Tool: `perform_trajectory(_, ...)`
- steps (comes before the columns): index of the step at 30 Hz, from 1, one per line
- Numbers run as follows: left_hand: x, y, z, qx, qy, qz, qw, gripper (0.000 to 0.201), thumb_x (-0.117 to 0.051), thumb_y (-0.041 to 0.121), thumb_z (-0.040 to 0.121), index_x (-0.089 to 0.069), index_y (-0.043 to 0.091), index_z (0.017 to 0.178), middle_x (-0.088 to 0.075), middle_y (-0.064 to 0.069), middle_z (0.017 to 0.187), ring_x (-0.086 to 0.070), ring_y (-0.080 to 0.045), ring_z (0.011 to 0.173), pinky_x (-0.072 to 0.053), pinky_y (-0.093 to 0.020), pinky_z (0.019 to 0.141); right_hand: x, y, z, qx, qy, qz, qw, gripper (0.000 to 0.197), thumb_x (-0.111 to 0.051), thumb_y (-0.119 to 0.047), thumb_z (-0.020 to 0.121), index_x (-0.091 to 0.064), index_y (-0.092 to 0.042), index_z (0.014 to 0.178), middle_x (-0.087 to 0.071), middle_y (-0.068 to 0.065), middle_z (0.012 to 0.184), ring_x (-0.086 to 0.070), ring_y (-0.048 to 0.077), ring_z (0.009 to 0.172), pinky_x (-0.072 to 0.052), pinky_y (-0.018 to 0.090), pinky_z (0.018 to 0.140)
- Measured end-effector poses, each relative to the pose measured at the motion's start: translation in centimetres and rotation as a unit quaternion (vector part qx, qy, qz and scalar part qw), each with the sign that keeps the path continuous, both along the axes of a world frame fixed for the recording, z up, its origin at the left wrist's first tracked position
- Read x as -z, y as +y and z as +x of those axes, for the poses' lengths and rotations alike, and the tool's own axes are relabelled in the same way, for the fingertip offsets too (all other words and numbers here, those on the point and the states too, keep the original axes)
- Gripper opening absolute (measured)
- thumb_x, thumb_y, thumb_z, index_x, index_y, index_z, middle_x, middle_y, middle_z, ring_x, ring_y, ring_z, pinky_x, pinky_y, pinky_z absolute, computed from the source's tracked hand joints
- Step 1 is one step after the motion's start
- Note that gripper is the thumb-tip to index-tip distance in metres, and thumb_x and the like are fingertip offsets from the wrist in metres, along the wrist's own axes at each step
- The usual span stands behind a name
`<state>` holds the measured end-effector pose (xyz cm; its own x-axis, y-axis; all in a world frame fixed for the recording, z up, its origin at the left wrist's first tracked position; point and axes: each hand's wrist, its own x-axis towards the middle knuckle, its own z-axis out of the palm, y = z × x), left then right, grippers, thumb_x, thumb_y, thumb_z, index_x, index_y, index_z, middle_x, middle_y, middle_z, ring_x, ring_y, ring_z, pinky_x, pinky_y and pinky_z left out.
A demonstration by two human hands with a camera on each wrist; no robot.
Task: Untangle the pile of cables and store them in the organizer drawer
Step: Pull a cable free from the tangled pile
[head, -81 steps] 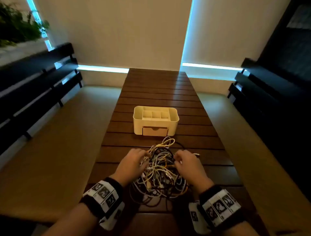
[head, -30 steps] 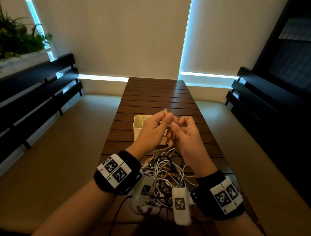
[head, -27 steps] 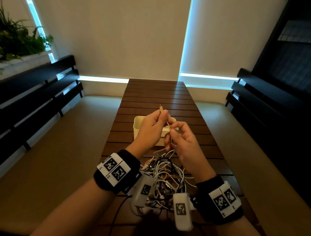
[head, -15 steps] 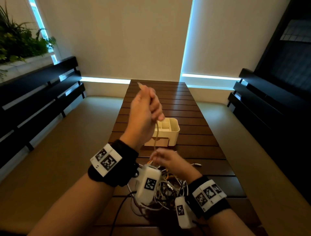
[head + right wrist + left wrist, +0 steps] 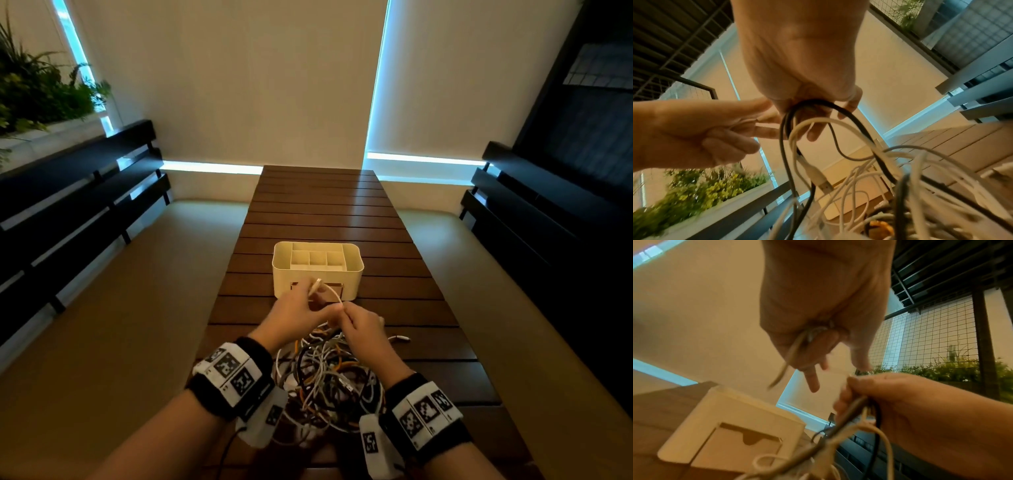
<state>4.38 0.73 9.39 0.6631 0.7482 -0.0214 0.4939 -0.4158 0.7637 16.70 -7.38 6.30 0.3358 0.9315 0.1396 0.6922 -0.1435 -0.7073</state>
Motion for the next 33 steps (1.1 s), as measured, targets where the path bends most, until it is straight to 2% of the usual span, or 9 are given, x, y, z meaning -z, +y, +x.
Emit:
perform_trajectory(4,1.8,-0.8,1.4,-0.071,-0.100,-0.047,0.991,0.034,-0.058,0.052,0.085,-0.065,0.019,0.081,-0.068,-0.001,0.079,-0.064,-0.017,0.076,-0.055,-0.040,0.076,0.5,0.0,-1.0,-0.006,0.060,0.065,0.996,0.023,-0.041,-0.016,0.097,-0.064,-0.011,0.100,-0.055,-0.013,0.072,-0.053,0.001,0.065,-0.041,0.017,0.063)
perform_trajectory(8,1.5,-1.9,2.0,-0.083,-0.183,-0.045,0.979,0.026,-0.051,0.032,0.095,-0.061,0.021,0.074,-0.064,0.002,0.071,-0.061,-0.017,0.071,-0.048,-0.026,0.063,0.5,0.0,-0.9,-0.004,0.069,0.078,0.995,0.017,-0.048,-0.014,0.095,-0.064,-0.012,0.092,-0.054,-0.011,0.067,-0.050,0.000,0.058,-0.037,0.013,0.055)
perform_trajectory(12,-1.9,-1.2,1.6,-0.097,-0.390,-0.215,0.890,0.032,-0.038,0.029,0.100,-0.055,0.016,0.077,-0.065,0.003,0.069,-0.065,-0.016,0.072,-0.055,-0.032,0.073,1.0,-0.7,-0.2,-0.023,0.098,0.024,0.995,0.012,-0.058,-0.024,0.090,-0.063,-0.017,0.082,-0.062,-0.009,0.071,-0.056,-0.002,0.063,-0.043,0.012,0.059)
perform_trajectory(15,-5.6,0.1,0.9,-0.086,-0.485,-0.274,0.826,0.031,-0.035,0.033,0.101,-0.048,0.015,0.079,-0.042,0.009,0.051,-0.040,-0.005,0.043,-0.045,-0.020,0.048,2.6,-1.4,0.2,-0.045,0.118,-0.059,0.990,0.030,-0.056,-0.036,0.091,-0.062,-0.017,0.068,-0.059,-0.001,0.066,-0.052,0.007,0.062,-0.041,0.023,0.061)
perform_trajectory(20,-9.5,1.2,-0.2,-0.063,-0.582,-0.301,0.752,0.034,-0.033,0.035,0.101,-0.047,0.017,0.076,-0.033,0.009,0.049,-0.026,-0.003,0.039,-0.024,-0.015,0.035,4.8,-2.0,0.4,-0.064,-0.018,-0.209,0.976,0.036,-0.048,-0.049,0.090,-0.051,-0.029,0.060,-0.055,-0.008,0.066,-0.054,0.010,0.079,-0.026,0.037,0.087)
perform_trajectory(24,-11.5,1.9,-1.1,-0.017,-0.600,-0.278,0.750,0.036,-0.030,0.037,0.101,-0.046,0.017,0.075,-0.031,0.008,0.048,-0.023,-0.003,0.038,-0.018,-0.014,0.035,4.5,-2.5,0.5,0.026,-0.031,-0.088,0.995,0.014,-0.062,-0.046,0.082,-0.055,-0.034,0.082,-0.055,-0.017,0.083,-0.049,0.005,0.089,-0.029,0.035,0.091)
perform_trajectory(28,-10.0,1.1,-0.2,-0.007,-0.580,-0.287,0.762,0.036,-0.029,0.035,0.102,-0.046,0.017,0.075,-0.033,0.009,0.048,-0.025,-0.002,0.036,-0.023,-0.014,0.033,0.6,-1.4,-1.2,0.049,0.100,0.185,0.977,0.029,-0.066,-0.034,0.081,-0.050,-0.039,0.105,-0.050,-0.020,0.101,-0.050,0.002,0.091,-0.045,0.024,0.081)
perform_trajectory(31,-10.0,0.6,0.5,0.013,-0.597,-0.313,0.738,0.037,-0.028,0.034,0.102,-0.046,0.017,0.074,-0.032,0.008,0.047,-0.024,-0.001,0.035,-0.023,-0.013,0.032,-1.4,0.2,-2.3,-0.030,0.077,0.151,0.985,0.014,-0.061,-0.022,0.088,-0.060,-0.024,0.102,-0.055,-0.009,0.099,-0.054,0.003,0.081,-0.044,0.012,0.070)
perform_trajectory(33,-10.7,0.3,0.6,0.022,-0.614,-0.318,0.722,0.038,-0.028,0.035,0.102,-0.046,0.016,0.075,-0.032,0.008,0.046,-0.024,-0.001,0.035,-0.023,-0.013,0.031,-0.6,1.2,-2.5,-0.056,0.032,0.093,0.994,0.013,-0.058,-0.014,0.088,-0.059,-0.023,0.079,-0.059,0.000,0.093,-0.056,0.014,0.082,-0.044,0.021,0.072)
